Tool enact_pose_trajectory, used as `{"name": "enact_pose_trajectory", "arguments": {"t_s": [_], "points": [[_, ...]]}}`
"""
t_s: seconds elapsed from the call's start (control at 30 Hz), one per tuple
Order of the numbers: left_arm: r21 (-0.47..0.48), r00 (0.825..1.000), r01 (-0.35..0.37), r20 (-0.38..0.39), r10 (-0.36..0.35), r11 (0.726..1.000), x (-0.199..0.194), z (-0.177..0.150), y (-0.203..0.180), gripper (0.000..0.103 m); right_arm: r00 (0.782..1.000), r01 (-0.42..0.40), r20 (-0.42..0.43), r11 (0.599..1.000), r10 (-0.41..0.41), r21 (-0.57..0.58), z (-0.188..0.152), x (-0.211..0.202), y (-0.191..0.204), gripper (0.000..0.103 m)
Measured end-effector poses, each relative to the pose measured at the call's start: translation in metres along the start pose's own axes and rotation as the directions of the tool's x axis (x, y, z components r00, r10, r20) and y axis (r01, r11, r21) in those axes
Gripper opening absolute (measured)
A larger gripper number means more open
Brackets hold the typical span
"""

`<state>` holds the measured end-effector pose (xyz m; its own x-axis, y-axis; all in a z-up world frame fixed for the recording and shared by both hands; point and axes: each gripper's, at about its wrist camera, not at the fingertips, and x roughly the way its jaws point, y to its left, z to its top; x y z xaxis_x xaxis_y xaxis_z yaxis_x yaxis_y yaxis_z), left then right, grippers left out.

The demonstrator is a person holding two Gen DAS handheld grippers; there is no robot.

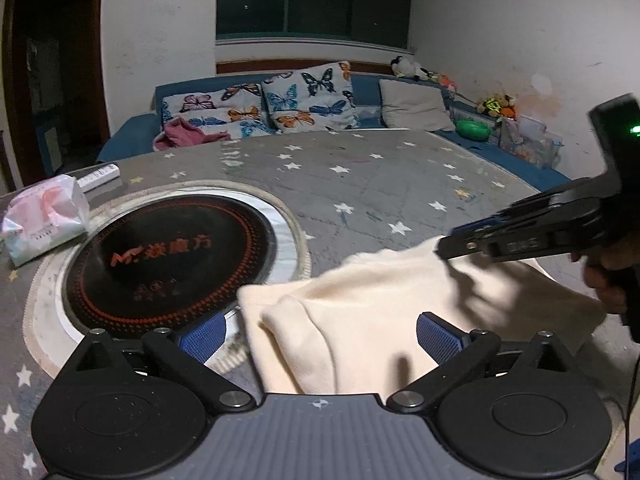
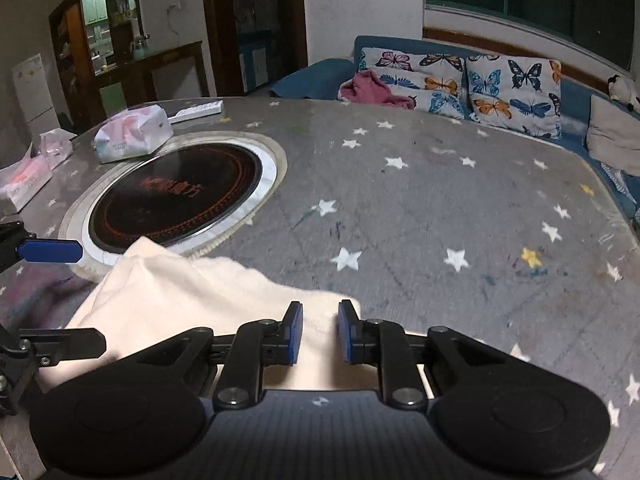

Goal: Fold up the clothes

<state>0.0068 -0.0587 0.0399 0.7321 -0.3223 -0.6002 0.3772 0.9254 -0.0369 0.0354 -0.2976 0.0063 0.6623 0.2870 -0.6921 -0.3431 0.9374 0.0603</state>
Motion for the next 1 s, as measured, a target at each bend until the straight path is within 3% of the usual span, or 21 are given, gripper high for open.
{"name": "enact_pose_trajectory", "arguments": {"t_s": [0.17, 0.57, 0.83, 1.0], "points": [[-0.033, 0.999, -0.047, -0.002, 0.047, 0.998, 0.005, 0.005, 0.007, 0.103, 1.0, -0.013, 0.024, 1.0, 0.014, -0.015, -0.007, -0.028, 0.003, 0.019], [-0.023, 0.989, -0.147, -0.024, 0.147, 0.989, 0.039, 0.02, 0.002, 0.103, 0.999, 0.031, -0.007, 1.0, -0.031, 0.0, -0.07, -0.075, 0.001, 0.023], [0.002, 0.976, -0.2, -0.087, 0.2, 0.98, 0.065, 0.018, 0.002, 0.103, 0.999, 0.041, 0.023, 0.999, -0.041, 0.011, -0.073, -0.089, -0.001, 0.024], [0.001, 0.976, -0.203, -0.077, 0.202, 0.979, 0.058, 0.02, 0.002, 0.103, 0.998, 0.053, 0.019, 0.998, -0.053, 0.016, -0.079, -0.095, -0.003, 0.024]]}}
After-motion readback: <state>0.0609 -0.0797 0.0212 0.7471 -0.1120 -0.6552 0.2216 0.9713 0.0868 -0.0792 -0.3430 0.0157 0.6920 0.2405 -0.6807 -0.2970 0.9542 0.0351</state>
